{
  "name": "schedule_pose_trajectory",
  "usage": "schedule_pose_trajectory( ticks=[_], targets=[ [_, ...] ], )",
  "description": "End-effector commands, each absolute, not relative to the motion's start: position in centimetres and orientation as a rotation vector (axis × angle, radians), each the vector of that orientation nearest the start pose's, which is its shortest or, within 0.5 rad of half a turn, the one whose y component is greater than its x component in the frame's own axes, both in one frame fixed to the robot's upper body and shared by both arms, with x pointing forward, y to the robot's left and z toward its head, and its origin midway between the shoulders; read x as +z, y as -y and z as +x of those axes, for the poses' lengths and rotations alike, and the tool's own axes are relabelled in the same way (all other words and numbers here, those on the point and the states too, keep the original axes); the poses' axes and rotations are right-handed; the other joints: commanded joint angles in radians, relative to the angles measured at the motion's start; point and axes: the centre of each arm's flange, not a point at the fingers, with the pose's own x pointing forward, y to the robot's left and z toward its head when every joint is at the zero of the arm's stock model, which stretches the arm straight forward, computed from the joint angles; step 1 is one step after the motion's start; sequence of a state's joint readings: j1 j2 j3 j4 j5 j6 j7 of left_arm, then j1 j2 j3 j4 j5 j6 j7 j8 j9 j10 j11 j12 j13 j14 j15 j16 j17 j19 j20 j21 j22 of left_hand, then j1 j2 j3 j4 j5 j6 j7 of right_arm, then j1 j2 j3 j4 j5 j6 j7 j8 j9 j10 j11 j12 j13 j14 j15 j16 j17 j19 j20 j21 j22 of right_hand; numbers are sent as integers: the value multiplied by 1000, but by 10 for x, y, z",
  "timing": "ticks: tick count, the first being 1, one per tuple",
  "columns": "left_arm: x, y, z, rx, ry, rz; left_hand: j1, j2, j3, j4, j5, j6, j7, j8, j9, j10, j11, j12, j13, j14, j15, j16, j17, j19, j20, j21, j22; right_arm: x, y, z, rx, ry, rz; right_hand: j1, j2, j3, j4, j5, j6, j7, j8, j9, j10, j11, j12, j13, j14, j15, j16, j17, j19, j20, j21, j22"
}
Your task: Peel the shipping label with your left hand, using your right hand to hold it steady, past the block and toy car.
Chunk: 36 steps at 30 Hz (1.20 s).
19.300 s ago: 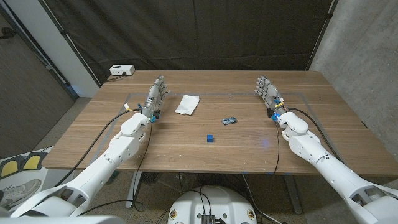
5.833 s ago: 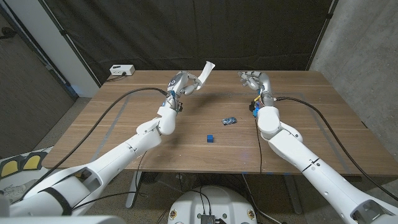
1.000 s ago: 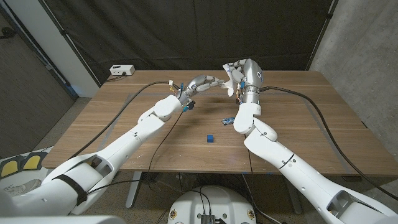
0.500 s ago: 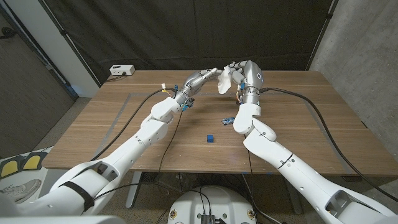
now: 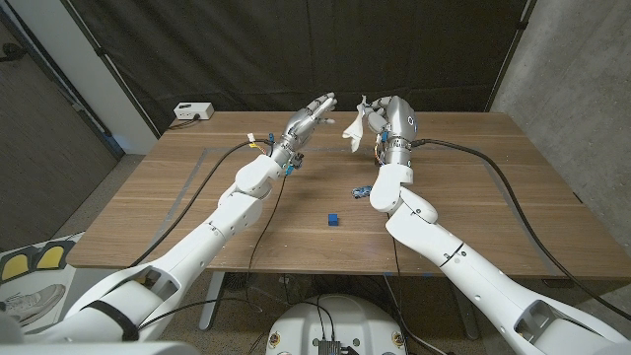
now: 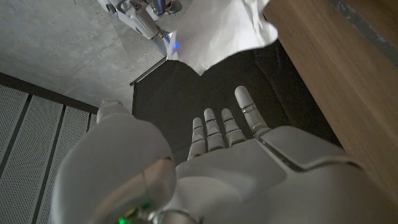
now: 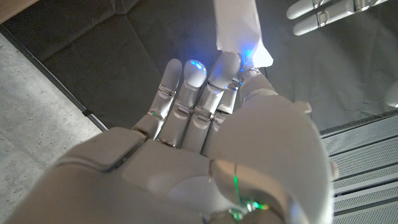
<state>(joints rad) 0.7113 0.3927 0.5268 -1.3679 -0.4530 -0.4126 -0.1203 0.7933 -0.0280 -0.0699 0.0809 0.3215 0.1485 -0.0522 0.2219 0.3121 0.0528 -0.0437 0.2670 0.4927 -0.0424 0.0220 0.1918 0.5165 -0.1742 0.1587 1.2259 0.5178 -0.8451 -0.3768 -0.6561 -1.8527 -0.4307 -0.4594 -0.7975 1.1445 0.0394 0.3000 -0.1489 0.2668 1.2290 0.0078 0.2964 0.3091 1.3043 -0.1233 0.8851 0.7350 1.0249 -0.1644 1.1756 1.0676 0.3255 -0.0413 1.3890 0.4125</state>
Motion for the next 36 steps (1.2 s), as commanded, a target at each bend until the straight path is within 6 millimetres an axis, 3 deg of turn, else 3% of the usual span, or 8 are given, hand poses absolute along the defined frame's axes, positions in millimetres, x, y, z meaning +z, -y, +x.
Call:
schedule_pose_trajectory(
  ticks=[1, 2, 6, 8, 13, 21, 31, 36],
  targets=[
    [47, -154, 593, -99, 1002, 170, 37, 44, 5, -9, 7, 21, -28, 16, 10, -92, -53, 1, 28, -97, -16, 13, 34, -448, 14, 20, 59, 43, 126, 538, -551, 879, -659, 0, -2, 9, -1, 7, 16, 5, 7, 5, 3, -13, 6, 2, 8, -54, -9, 11, -1, -9, 10, -1],
    [47, -155, 591, -58, 1013, 157, 50, 56, 10, -13, 6, 55, -26, 31, 12, -73, -60, 16, 33, -92, -21, 24, 41, -449, 13, 32, 72, 43, 126, 538, -554, 880, -658, 0, -2, 10, -1, 7, 16, 5, 7, 6, 3, -13, 6, 1, 8, -54, -9, 12, -1, -8, 11, -2],
    [44, -157, 590, -16, 999, 95, 139, 65, 17, -71, -8, 301, -96, 131, 0, 261, -102, 168, 40, 142, -75, 149, 86, -336, -3, 139, 144, 43, 125, 538, -548, 886, -659, -2, -5, 13, -1, 9, 15, 6, 7, 8, 3, -13, 6, 1, 7, -55, -14, 16, -2, -8, 14, -5],
    [43, -158, 590, -3, 954, 83, 185, 68, 25, -99, -27, 485, -65, 189, -27, 426, -114, 228, 19, 264, -124, 192, 86, -233, -25, 174, 139, 43, 124, 538, -550, 893, -660, -3, -6, 18, -1, 11, 15, 6, 8, 10, 2, -14, 7, 3, 5, -55, -22, 16, -2, -8, 16, -8],
    [47, -155, 596, -63, 879, 118, 200, 79, 29, -107, -47, 611, -23, 196, -74, 583, -127, 316, 35, 370, -154, 232, 100, -197, -23, 170, 116, 43, 122, 538, -546, 912, -663, -9, -8, 28, 0, 15, 13, 6, 8, 15, 6, -15, 6, -2, 10, -55, -31, 29, -5, -9, 23, -17],
    [56, -144, 604, -159, 816, 173, 178, 39, -2, -105, -58, 610, -8, 159, -102, 622, -120, 337, 25, 438, -168, 253, 111, -152, -22, 179, 107, 45, 116, 536, -548, 946, -682, -13, -12, 38, 0, 19, 15, 6, 10, 20, 3, -14, 8, 3, 15, -55, -38, 42, -7, -10, 30, -25],
    [69, -133, 608, -279, 806, 297, 146, -26, -61, -98, -42, 431, 10, 72, -93, 484, -95, 260, -2, 327, -126, 217, 131, -201, 6, 180, 116, 50, 108, 540, -551, 963, -715, -20, -18, 50, 0, 23, 16, 5, 11, 25, 2, -14, 9, 6, 20, -55, -47, 61, -11, -10, 39, -36],
    [72, -131, 607, -291, 815, 319, 154, -33, -70, -102, -31, 409, -2, 65, -84, 458, -96, 252, 1, 302, -117, 209, 136, -203, 9, 184, 119, 51, 106, 544, -546, 966, -719, -21, -19, 56, 0, 25, 15, 3, 11, 27, 3, -14, 9, 4, 19, -56, -54, 65, -13, -11, 44, -40]
  ],
)
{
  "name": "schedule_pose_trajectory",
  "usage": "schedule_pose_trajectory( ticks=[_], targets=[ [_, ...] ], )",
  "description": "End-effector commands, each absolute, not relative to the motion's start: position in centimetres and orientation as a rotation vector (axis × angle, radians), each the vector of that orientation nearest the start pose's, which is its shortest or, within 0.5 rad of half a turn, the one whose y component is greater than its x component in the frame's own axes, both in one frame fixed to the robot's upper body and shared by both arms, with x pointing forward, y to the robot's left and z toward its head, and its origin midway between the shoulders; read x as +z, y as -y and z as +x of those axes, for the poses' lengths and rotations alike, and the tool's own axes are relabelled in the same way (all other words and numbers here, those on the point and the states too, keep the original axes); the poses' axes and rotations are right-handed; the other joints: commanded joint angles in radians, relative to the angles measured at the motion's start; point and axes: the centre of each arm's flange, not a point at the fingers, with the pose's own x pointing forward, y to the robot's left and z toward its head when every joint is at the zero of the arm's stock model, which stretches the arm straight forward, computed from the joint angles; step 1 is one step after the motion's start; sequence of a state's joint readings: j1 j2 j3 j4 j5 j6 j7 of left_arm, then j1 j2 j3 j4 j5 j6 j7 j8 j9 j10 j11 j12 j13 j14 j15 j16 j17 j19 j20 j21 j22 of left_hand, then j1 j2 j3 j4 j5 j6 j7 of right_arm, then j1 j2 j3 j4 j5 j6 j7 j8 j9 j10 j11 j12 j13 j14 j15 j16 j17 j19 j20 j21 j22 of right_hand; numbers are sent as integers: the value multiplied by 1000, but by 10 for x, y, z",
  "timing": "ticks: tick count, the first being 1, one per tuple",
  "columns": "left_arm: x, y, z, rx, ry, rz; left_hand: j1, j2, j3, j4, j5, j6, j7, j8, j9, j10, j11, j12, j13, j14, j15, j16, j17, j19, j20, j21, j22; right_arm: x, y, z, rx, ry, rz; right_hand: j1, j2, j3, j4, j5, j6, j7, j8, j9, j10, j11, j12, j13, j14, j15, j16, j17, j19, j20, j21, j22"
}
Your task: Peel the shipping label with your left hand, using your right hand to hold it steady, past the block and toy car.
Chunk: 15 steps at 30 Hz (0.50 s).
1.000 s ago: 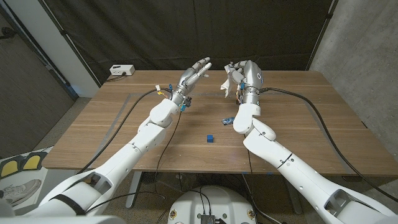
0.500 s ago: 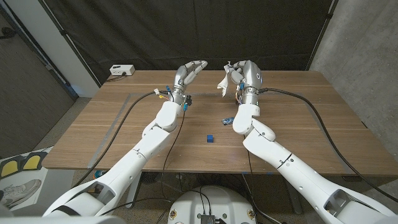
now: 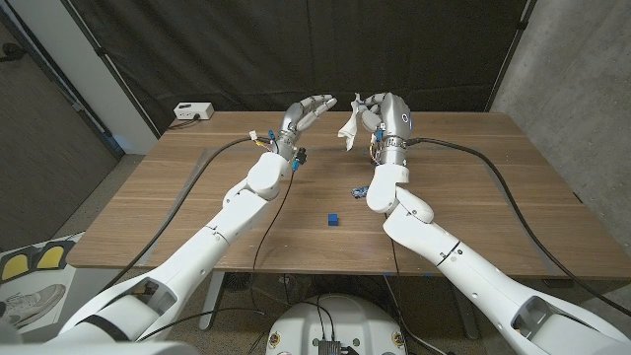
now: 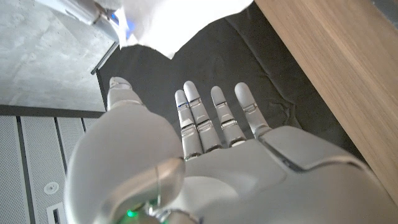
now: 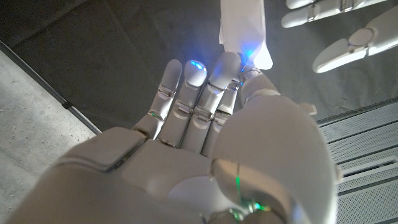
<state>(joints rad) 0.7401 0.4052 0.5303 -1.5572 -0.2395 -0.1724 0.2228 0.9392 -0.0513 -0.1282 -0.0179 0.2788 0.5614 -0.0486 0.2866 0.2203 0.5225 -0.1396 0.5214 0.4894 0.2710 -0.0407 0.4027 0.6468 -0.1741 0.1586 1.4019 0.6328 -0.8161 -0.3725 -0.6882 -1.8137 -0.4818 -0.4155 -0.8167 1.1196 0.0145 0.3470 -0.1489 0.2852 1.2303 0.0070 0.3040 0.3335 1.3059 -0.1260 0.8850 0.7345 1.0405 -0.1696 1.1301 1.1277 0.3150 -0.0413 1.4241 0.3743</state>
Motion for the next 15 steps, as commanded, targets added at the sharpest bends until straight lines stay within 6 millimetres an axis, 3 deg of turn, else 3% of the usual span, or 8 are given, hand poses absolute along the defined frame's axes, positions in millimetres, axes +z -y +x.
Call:
schedule_pose_trajectory(
  ticks=[1, 7, 15],
  targets=[
    [73, -131, 607, -293, 815, 319, 13, -10, -12, -5, 14, 3, -9, 3, 10, -7, -3, -1, 5, -3, -59, 1, 6, -198, 8, 10, 5, 51, 105, 544, -544, 968, -722, 4, 4, 13, -1, 7, 14, 5, 4, 5, 1, -11, 9, 5, 5, -50, -12, 9, -3, -11, 12, -5],
    [74, -129, 607, -288, 817, 327, 60, 0, -5, -23, 30, 38, -23, 25, 23, 30, -27, 13, 7, 34, -75, 17, 12, -157, -1, 26, 6, 52, 102, 545, -540, 983, -734, -2, 0, 25, 0, 10, 14, 5, 5, 9, -1, -12, 11, 11, 7, -51, -27, 14, -7, -11, 19, -15],
    [74, -126, 608, -273, 820, 289, 106, 22, 1, -37, 41, 142, -38, 82, 42, 130, -52, 43, 3, 105, -104, 41, 18, -103, -8, 47, 6, 51, 99, 543, -545, 1002, -748, -12, -9, 47, -1, 14, 14, 3, 5, 17, 2, -13, 8, 7, 18, -51, -45, 33, -11, -13, 33, -33]
  ],
)
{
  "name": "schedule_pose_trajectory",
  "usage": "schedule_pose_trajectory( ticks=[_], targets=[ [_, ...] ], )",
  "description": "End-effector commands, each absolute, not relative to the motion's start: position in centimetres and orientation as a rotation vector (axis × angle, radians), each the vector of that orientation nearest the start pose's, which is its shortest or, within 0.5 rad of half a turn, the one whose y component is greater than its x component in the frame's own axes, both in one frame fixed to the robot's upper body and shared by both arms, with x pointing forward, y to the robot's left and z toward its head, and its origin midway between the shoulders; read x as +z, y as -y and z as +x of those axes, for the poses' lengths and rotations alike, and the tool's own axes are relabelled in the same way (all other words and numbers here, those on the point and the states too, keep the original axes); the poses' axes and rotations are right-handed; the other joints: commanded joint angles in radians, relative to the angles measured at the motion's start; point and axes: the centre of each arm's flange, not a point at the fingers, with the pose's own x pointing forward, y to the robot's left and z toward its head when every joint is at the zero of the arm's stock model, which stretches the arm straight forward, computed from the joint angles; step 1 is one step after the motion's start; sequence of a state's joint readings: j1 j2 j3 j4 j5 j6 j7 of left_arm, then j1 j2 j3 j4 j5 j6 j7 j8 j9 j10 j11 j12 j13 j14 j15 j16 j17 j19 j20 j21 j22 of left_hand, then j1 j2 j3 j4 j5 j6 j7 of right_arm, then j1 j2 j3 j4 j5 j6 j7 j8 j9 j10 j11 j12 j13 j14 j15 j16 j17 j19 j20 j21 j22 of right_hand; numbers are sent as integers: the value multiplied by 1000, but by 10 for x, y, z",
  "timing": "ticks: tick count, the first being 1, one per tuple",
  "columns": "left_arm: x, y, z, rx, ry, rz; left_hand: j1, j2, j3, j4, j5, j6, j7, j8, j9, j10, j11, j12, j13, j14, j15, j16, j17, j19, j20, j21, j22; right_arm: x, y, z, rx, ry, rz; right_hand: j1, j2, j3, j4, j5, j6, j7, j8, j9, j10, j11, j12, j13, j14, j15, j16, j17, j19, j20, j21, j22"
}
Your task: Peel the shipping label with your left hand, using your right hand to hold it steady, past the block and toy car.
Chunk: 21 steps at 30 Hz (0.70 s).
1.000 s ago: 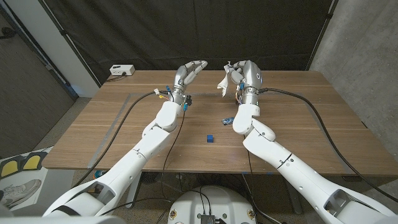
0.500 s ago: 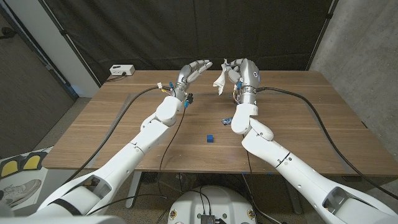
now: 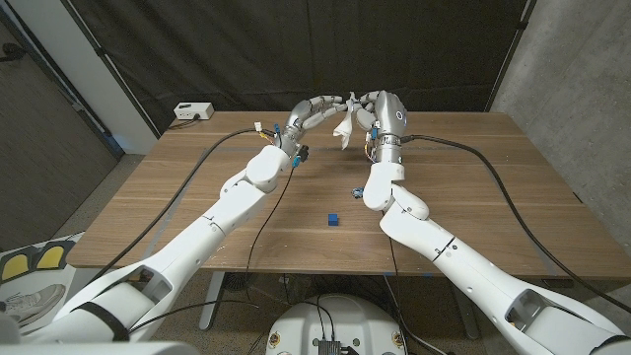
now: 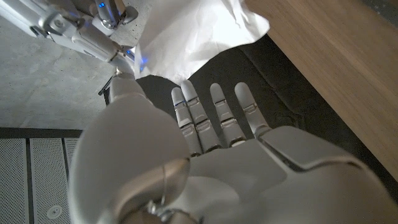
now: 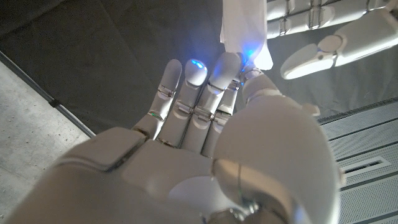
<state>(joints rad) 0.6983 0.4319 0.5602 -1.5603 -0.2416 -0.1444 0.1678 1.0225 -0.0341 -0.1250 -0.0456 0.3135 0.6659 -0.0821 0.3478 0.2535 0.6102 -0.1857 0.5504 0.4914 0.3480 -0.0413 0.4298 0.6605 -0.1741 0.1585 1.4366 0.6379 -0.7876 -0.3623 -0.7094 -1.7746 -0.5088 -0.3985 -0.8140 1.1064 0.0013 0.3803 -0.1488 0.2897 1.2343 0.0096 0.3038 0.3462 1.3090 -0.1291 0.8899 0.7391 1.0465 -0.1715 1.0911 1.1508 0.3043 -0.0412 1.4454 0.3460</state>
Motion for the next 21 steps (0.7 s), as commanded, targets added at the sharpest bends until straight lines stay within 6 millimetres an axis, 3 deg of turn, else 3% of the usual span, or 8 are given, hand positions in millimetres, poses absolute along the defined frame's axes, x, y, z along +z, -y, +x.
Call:
schedule_pose_trajectory(
  ticks=[1, 6, 12, 19, 21],
  targets=[
    [74, -125, 608, -271, 821, 280, 24, 6, -2, -10, 6, 43, -3, 24, 9, 46, -8, 14, 0, 32, -107, 15, 5, -99, -9, 13, 0, 51, 99, 543, -542, 1005, -751, 1, 3, 14, -1, 9, 10, 0, 6, 4, -1, -10, 4, 2, 11, -50, -8, 10, -1, -13, 12, -6],
    [73, -125, 608, -252, 822, 244, 39, 17, 0, -13, 7, 105, -15, 50, 6, 92, -18, 25, -3, 73, -122, 25, 5, -73, -15, 23, -1, 51, 97, 542, -541, 1020, -756, -2, 1, 24, -1, 10, 12, 1, 6, 8, -3, -12, 5, 7, 16, -50, -11, 22, -4, -12, 20, -12],
    [72, -124, 607, -231, 826, 219, 93, 65, 25, -26, 0, 197, -14, 86, -7, 176, -26, 22, -33, 137, -142, 37, 3, -27, -26, 41, -4, 52, 96, 541, -541, 1040, -754, -8, -2, 35, 0, 11, 11, 1, 6, 10, 0, -14, 3, 3, 21, -50, -15, 35, -10, -13, 27, -20],
    [73, -122, 608, -244, 813, 216, 141, 90, 46, -45, -19, 216, -19, 86, -24, 228, -29, 7, -62, 173, -160, 33, -10, 4, -38, 52, -8, 51, 96, 540, -536, 1051, -748, -13, -5, 46, 0, 12, 12, 0, 5, 12, -2, -15, 7, 12, 23, -50, -23, 42, -14, -14, 34, -28],
    [74, -121, 609, -262, 810, 213, 149, 98, 50, -47, -38, 183, -39, 60, -42, 223, -27, -28, -90, 189, -162, 19, -32, 13, -44, 53, -14, 51, 96, 539, -535, 1055, -747, -15, -7, 51, 0, 12, 12, -1, 4, 11, -2, -15, 6, 12, 26, -50, -22, 50, -16, -12, 38, -31]
  ],
)
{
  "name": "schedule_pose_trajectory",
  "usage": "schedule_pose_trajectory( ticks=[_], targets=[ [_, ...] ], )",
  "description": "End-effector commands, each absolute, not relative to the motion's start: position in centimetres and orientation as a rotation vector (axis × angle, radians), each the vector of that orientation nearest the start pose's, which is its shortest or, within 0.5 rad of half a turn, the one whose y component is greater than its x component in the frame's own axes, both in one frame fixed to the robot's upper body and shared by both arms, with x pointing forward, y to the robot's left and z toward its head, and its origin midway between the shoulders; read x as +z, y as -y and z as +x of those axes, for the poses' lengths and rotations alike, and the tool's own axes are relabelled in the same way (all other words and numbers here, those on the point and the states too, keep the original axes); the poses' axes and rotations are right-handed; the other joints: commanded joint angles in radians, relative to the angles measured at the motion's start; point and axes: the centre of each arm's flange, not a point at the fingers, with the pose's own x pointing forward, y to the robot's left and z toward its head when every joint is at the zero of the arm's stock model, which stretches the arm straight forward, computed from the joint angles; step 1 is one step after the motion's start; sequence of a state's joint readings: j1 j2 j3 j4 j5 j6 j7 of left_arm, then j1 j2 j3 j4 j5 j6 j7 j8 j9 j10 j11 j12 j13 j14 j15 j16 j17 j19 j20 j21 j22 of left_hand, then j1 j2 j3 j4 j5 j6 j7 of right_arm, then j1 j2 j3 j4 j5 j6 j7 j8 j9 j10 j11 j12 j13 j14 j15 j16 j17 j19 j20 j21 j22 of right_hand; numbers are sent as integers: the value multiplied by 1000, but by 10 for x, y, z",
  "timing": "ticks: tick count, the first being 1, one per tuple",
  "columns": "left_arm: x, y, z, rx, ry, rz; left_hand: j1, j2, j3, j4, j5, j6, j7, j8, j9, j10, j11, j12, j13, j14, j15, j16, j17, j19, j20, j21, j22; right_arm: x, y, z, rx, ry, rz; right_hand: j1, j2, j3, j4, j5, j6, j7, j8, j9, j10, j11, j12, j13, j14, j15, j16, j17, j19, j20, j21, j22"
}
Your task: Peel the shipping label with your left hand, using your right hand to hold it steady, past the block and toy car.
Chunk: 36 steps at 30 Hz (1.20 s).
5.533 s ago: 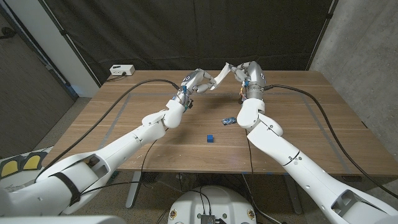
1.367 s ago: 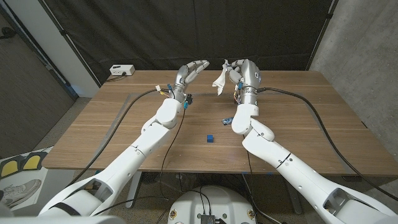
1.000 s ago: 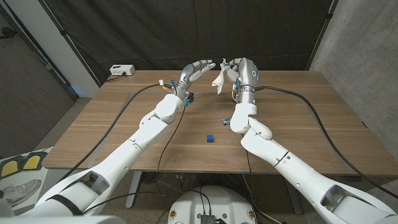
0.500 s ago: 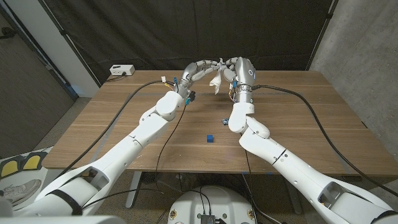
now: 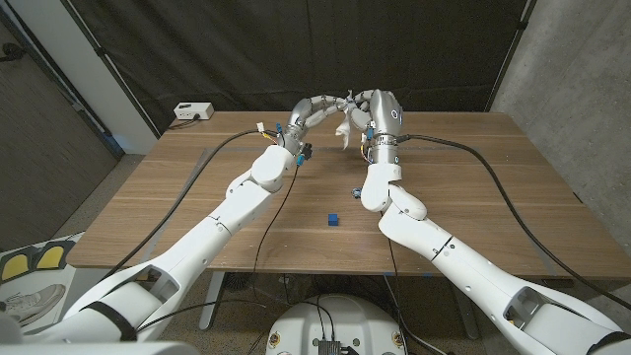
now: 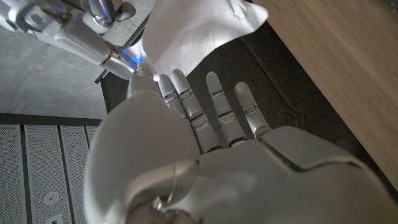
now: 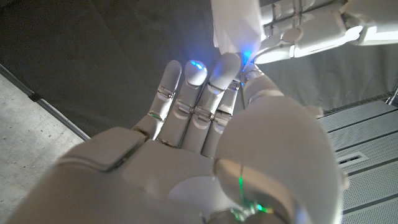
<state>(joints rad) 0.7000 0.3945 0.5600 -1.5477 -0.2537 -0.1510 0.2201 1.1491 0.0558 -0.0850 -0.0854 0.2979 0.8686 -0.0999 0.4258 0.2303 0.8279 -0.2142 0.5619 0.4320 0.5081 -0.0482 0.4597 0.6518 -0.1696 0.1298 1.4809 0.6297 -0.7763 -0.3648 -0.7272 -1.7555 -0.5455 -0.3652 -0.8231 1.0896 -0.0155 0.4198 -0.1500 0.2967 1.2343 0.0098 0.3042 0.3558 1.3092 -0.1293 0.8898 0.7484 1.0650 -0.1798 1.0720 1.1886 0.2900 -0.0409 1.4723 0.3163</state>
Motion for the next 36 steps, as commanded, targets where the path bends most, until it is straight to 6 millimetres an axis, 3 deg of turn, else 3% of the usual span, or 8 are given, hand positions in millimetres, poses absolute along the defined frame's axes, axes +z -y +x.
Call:
schedule_pose_trajectory(
  ticks=[1, 8, 16, 23, 26, 28, 32, 36],
  targets=[
    [75, -120, 609, -278, 809, 212, 22, 11, 11, -6, -27, -24, -17, -23, -22, 2, 1, -49, -37, 30, -155, -14, -25, 11, -13, 8, -8, 51, 97, 539, -533, 1057, -747, 1, 9, 12, 2, 5, 12, -1, 3, 2, -2, -16, 6, 3, 8, -41, -2, 14, -3, -14, 12, -2],
    [79, -115, 609, -322, 807, 213, -30, 22, -5, 26, -63, -69, 31, -70, -42, -3, 13, -114, -87, 55, -141, -28, -45, 0, -5, 7, -14, 50, 99, 537, -536, 1068, -734, -2, 6, 21, 2, 5, 12, -1, 3, 4, -3, -16, 9, 10, 10, -41, -6, 18, -5, -14, 18, -7],
    [81, -111, 610, -360, 796, 238, -30, 66, 11, 33, -84, 71, 47, -70, -47, 118, 40, -78, -84, 118, -146, -5, -27, 9, 17, 19, -10, 50, 99, 536, -535, 1093, -727, -9, 2, 33, 2, 4, 13, -1, 2, 4, 0, -17, 7, 8, 12, -41, -5, 30, -9, -16, 28, -15],
    [82, -110, 608, -333, 804, 220, -8, 59, 40, -8, -97, 201, 60, -136, -45, 87, 29, 119, 170, 64, -157, 161, 236, 9, 31, 33, 13, 50, 98, 537, -528, 1099, -724, -14, -2, 47, 2, 4, 16, -1, 0, 4, 1, -17, 6, 8, 13, -41, -8, 33, -12, -17, 38, -23],
    [81, -111, 607, -328, 797, 236, -16, 43, 37, -11, -99, 90, 51, -211, -37, -50, 25, 149, 273, -10, -138, 128, 259, -12, 45, 38, 27, 50, 98, 537, -524, 1102, -723, -14, -3, 51, 1, 4, 17, 0, 1, 5, 0, -17, 7, 11, 14, -41, -8, 34, -13, -16, 41, -26],
    [80, -111, 607, -324, 793, 237, -62, 19, 16, 5, -88, -76, 27, -249, -18, -167, 33, 162, 339, -76, -116, 92, 266, -46, 49, 37, 43, 50, 98, 536, -525, 1105, -722, -16, -5, 53, 1, 4, 18, -1, 0, 4, 2, -18, 7, 11, 15, -41, -7, 35, -13, -17, 42, -27],
    [81, -110, 607, -318, 793, 235, -73, 14, 10, 8, -83, -126, 10, -236, -3, -232, 35, 162, 365, -108, -98, 63, 256, -69, 58, 35, 54, 51, 98, 536, -521, 1111, -724, -18, -5, 58, 2, 3, 16, 0, -1, 5, 2, -18, 10, 16, 16, -41, -7, 36, -15, -17, 45, -29],
    [82, -108, 606, -323, 794, 207, -53, 28, 24, -2, -78, 32, 28, -171, 1, -173, 31, 192, 354, -52, -122, 53, 227, -55, 49, 46, 69, 51, 97, 536, -517, 1122, -719, -21, -7, 62, 2, 3, 18, 0, -1, 4, 2, -18, 9, 16, 16, -41, -6, 37, -18, -16, 48, -32]
  ],
)
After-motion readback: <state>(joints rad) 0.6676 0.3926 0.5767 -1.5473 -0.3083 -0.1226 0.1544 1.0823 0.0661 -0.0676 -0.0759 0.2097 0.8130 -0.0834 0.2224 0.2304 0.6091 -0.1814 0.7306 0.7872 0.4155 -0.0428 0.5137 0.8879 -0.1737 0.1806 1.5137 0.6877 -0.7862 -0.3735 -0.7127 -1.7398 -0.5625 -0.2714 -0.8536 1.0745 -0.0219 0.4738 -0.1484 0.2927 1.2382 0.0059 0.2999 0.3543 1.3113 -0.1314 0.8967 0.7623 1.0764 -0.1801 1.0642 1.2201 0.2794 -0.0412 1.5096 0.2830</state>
